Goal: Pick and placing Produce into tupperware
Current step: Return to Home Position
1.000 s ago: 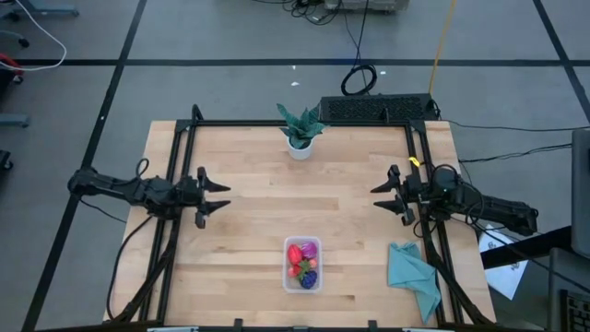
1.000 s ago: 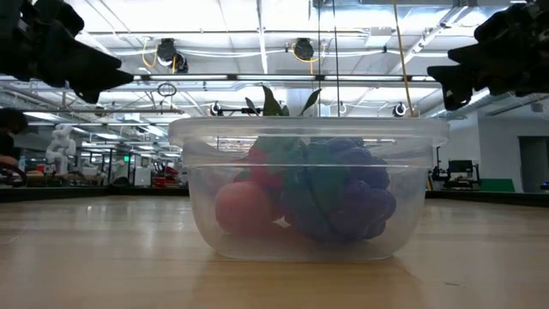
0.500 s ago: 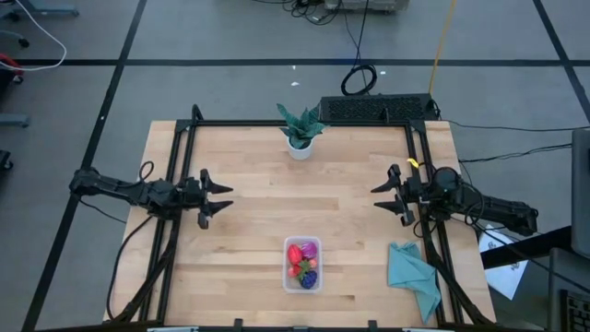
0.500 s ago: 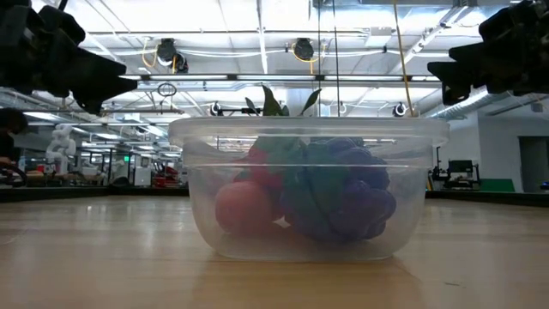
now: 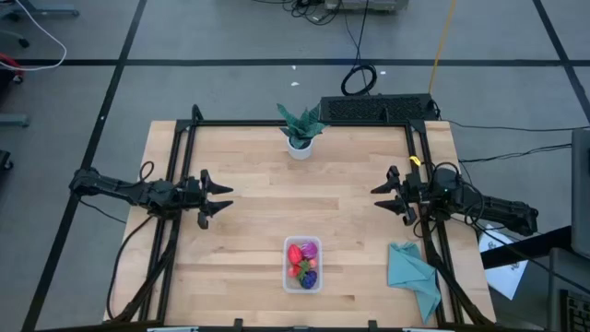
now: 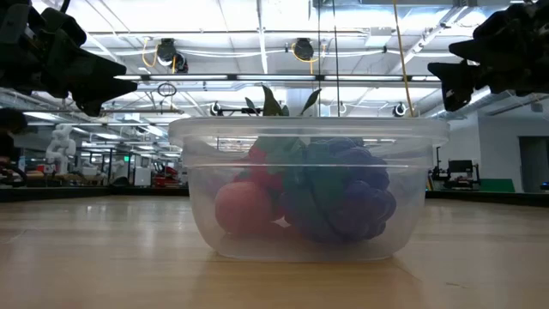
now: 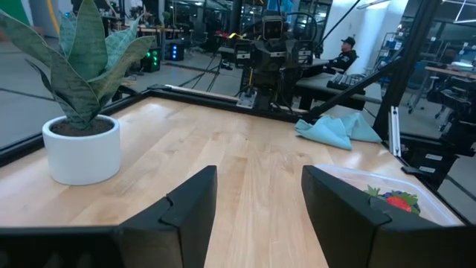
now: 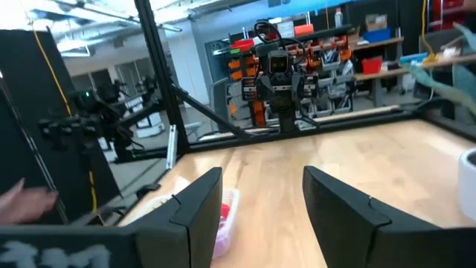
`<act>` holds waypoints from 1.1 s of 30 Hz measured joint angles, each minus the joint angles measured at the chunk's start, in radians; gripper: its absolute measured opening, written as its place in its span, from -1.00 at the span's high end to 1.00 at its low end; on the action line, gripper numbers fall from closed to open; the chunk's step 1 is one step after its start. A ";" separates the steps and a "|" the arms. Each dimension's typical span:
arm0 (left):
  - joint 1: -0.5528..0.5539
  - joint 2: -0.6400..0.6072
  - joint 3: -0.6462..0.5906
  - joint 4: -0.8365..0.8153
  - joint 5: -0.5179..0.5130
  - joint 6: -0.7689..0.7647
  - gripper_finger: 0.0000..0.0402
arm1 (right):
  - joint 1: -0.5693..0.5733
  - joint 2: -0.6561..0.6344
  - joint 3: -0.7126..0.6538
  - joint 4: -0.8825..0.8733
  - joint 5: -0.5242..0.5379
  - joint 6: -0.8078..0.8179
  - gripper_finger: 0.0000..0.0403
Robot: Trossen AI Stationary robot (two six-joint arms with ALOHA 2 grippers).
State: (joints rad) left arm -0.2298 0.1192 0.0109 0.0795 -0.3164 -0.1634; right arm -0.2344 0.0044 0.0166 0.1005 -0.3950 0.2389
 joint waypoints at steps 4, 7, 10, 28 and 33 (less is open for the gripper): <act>0.000 0.000 0.000 0.000 0.000 0.001 -0.01 | 0.000 0.000 -0.001 0.000 0.000 0.036 0.10; 0.000 0.000 0.000 0.000 0.000 0.001 -0.01 | 0.000 0.000 -0.001 0.000 0.000 0.037 0.10; 0.000 0.000 0.000 0.000 0.000 0.002 -0.01 | 0.000 0.000 -0.002 0.000 0.000 0.037 0.10; 0.000 0.000 0.001 0.000 0.000 0.002 -0.01 | 0.000 0.000 -0.002 0.000 0.000 0.037 0.10; 0.000 0.000 0.001 0.000 0.000 0.002 -0.01 | 0.000 0.000 -0.002 0.000 0.000 0.037 0.10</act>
State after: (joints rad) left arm -0.2298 0.1192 0.0120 0.0795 -0.3164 -0.1612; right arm -0.2340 0.0048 0.0147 0.1001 -0.3950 0.2759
